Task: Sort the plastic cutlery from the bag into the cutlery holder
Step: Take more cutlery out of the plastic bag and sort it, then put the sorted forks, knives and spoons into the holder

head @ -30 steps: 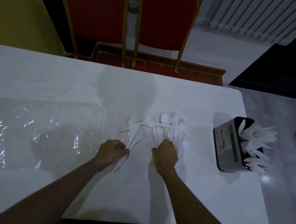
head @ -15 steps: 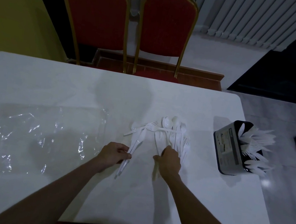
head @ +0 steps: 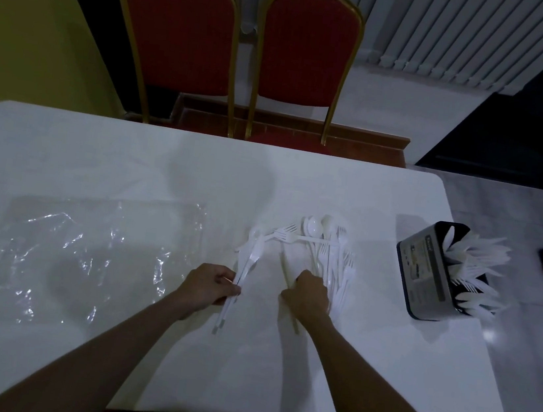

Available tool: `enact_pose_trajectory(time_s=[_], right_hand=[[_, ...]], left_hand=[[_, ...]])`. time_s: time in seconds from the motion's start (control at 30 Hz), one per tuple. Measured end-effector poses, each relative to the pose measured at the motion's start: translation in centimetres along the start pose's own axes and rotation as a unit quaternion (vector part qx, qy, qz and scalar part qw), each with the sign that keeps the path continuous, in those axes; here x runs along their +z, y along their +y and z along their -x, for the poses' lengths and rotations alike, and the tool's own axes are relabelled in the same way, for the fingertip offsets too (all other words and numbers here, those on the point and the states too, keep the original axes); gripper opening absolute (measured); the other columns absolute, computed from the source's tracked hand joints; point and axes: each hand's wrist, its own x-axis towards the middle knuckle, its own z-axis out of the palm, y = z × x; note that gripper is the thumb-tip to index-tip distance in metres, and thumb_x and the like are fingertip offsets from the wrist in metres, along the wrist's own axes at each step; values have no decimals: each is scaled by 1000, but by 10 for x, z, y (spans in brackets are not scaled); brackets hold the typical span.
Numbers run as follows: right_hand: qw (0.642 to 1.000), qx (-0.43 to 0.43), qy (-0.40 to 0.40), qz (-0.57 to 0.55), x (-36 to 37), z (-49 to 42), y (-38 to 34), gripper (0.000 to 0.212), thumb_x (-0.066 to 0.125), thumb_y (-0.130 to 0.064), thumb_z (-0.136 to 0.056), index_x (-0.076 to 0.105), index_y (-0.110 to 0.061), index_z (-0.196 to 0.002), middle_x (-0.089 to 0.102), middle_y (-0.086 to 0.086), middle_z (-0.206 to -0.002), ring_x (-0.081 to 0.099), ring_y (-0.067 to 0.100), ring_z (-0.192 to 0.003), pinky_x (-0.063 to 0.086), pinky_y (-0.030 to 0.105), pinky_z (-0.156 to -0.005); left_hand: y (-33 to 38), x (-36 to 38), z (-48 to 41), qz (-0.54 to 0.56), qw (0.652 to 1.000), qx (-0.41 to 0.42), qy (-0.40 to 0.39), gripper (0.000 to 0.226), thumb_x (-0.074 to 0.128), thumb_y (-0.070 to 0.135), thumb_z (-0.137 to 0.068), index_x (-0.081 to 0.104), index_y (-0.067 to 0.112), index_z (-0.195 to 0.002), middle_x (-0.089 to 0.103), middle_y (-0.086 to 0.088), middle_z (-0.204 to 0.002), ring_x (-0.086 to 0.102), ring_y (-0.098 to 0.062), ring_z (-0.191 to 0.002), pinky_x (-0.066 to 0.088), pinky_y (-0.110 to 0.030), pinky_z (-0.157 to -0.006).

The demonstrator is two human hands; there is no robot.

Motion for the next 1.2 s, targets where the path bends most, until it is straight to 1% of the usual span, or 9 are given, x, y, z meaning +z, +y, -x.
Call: enact_pose_trajectory(time_s=[0.07,0.13,0.23,0.4,0.57,0.67,0.8,1.0,1.2], right_hand=[[998,8,-28,-57,0,-1,1,30,76,-24,-74,48,-14,-67,53,3,-69,61,25,-72,52,32,-64],[985,30,-45,-161,-7,-1,0,34,77,-16,-75,48,-11,-59,54,6,-60,67,28,-64,60,38,-67],[952,49,-88,-289,-28,3,0,16,77,-7,-77,63,2,-74,65,15,-74,68,21,-61,62,35,-67],[902,22,-118,-414,-64,20,4,27,78,-3,-76,69,10,-98,67,15,-86,67,19,-75,61,31,-73],[906,-34,-50,-418,-124,32,14,27,81,-9,-76,71,4,-97,70,21,-94,70,26,-83,61,34,-75],[907,-76,34,-413,-186,39,33,24,81,-12,-77,72,0,-95,73,19,-95,72,33,-89,61,40,-77],[886,-119,159,-418,-270,48,65,23,78,-11,-80,66,-2,-99,72,13,-96,73,26,-84,62,35,-73],[855,-62,308,-413,-346,16,165,20,78,-21,-79,72,-5,-90,74,7,-81,73,27,-78,62,45,-74],[904,-34,289,-315,-346,-34,218,23,76,-27,-81,73,-5,-86,74,8,-78,72,24,-76,59,47,-75]], left_hand=[[2,-3,1,11,1000,-1,-4,15,76,9,-76,72,7,-90,72,-13,-76,73,-26,-81,59,-31,-74],[4,-8,3,19,1000,-1,-4,15,76,7,-76,71,5,-90,71,-18,-82,72,-27,-82,60,-32,-73],[9,-15,5,19,1000,9,1,13,75,6,-76,68,1,-86,69,-15,-78,71,-26,-78,60,-34,-73],[39,-13,4,14,999,52,2,17,76,7,-76,62,-3,-82,68,-15,-78,68,-23,-75,60,-37,-74],[104,18,-2,13,992,120,46,19,78,14,-75,62,4,-77,72,-16,-80,67,-20,-68,61,-34,-74],[158,58,-3,13,983,176,55,19,77,18,-77,65,5,-83,74,-9,-82,72,-20,-72,60,-30,-73],[215,113,-6,13,966,255,52,16,72,23,-82,65,9,-87,72,0,-86,71,-13,-76,60,-28,-75],[272,215,-25,25,953,287,89,11,68,23,-85,62,15,-88,69,1,-86,68,-13,-79,58,-31,-76],[270,269,-66,-26,954,254,160,19,67,24,-86,66,9,-97,73,-8,-93,67,-23,-85,55,-35,-81]])
